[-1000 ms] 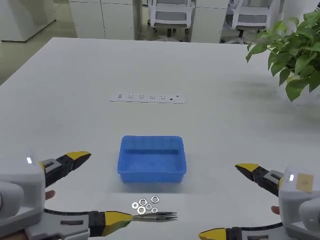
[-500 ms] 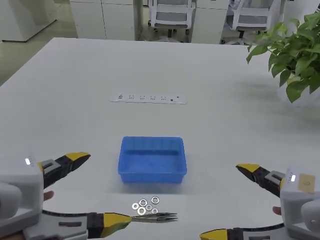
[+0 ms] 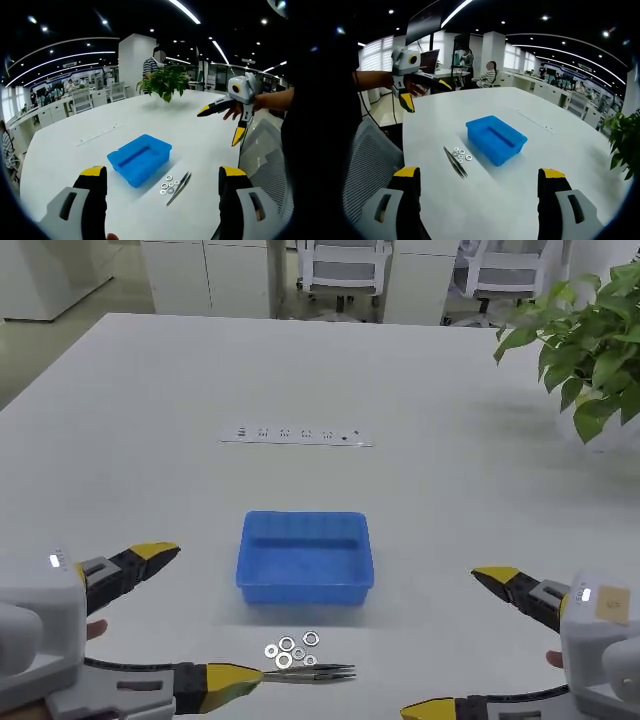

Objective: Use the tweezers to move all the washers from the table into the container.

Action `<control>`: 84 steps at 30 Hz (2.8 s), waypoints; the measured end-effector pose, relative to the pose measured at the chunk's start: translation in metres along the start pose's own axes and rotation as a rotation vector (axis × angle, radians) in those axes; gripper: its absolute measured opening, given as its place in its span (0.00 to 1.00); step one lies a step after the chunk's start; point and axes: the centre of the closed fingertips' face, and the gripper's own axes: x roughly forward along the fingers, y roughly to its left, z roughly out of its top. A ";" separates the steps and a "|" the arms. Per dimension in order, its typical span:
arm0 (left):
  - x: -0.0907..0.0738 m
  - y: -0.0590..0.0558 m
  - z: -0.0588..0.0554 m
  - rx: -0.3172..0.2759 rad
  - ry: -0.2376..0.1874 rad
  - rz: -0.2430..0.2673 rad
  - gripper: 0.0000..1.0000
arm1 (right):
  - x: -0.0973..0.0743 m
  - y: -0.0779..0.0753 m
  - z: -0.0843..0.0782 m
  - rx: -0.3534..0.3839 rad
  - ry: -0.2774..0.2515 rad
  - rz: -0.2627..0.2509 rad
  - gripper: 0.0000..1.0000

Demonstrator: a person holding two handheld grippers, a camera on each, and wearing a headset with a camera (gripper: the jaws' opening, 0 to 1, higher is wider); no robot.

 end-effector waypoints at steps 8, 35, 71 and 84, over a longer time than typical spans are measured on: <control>0.000 0.001 0.000 -0.004 0.001 0.004 0.99 | 0.001 -0.001 0.000 0.003 0.000 0.002 0.99; 0.015 -0.005 -0.013 0.091 0.091 -0.131 0.81 | 0.019 -0.003 0.007 -0.120 0.018 0.126 0.74; 0.045 -0.013 -0.088 0.204 0.394 -0.378 0.35 | 0.068 0.029 -0.024 -0.335 0.175 0.437 0.37; 0.057 -0.019 -0.108 0.271 0.460 -0.434 0.23 | 0.094 0.041 -0.044 -0.439 0.248 0.500 0.26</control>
